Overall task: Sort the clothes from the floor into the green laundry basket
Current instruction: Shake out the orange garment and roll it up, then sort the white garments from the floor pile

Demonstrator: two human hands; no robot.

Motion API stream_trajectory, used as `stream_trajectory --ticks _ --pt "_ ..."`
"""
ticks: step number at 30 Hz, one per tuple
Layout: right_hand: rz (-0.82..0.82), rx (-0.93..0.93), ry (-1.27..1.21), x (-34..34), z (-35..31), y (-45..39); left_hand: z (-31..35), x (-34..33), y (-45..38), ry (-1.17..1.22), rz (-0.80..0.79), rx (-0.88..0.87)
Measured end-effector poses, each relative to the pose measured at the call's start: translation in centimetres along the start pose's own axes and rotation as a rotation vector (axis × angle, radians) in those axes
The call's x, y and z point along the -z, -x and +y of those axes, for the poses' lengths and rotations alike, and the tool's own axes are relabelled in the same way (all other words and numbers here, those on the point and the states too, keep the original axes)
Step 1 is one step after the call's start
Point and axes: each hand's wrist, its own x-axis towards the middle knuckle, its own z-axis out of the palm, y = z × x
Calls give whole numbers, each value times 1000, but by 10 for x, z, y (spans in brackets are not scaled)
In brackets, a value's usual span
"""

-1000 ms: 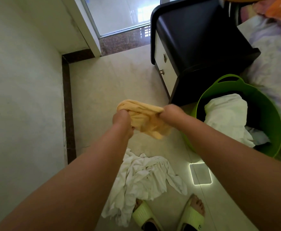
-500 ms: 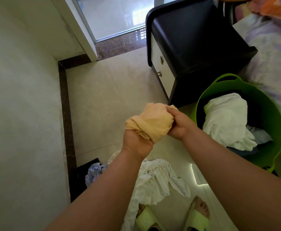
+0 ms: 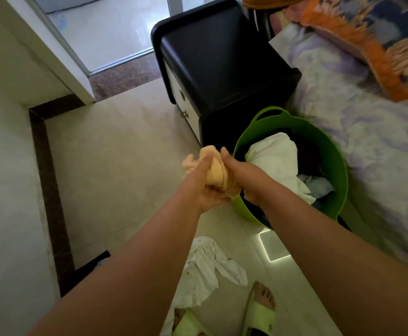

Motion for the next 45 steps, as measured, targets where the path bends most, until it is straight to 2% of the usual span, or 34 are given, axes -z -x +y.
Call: stream_trajectory --ticks 2,3,6,11,13,16,19,24,30,38,41,45 --pt "173 80 71 23 0 7 -3 -34 -12 -39 95 -34" --pt "249 152 26 31 0 8 -6 -46 -18 -69 101 -66" --pt "445 392 -115 82 1 13 -26 -98 -29 -83 17 -121" --pt "520 497 -86 127 8 6 -43 -134 -47 -76 -80 -192" --pt "551 464 -22 153 27 -9 -58 -140 -64 -224 -19 -158" --pt "603 230 92 172 58 -29 -79 -120 -84 -525 165 -17" --pt "570 154 135 168 80 -38 -97 -91 -94 -585 200 12" --pt "417 254 171 120 96 -38 -101 -38 -87 -552 305 -24" --pt "238 345 341 49 109 -38 -85 39 -75 -615 384 -118" --pt "43 172 517 -63 176 -41 -87 190 -57 -897 500 -130" --pt "-21 98 645 -103 224 -49 -100 258 -57 -934 509 -107" --pt "-116 -32 777 -147 287 -68 -121 342 -73 -1147 536 -65"
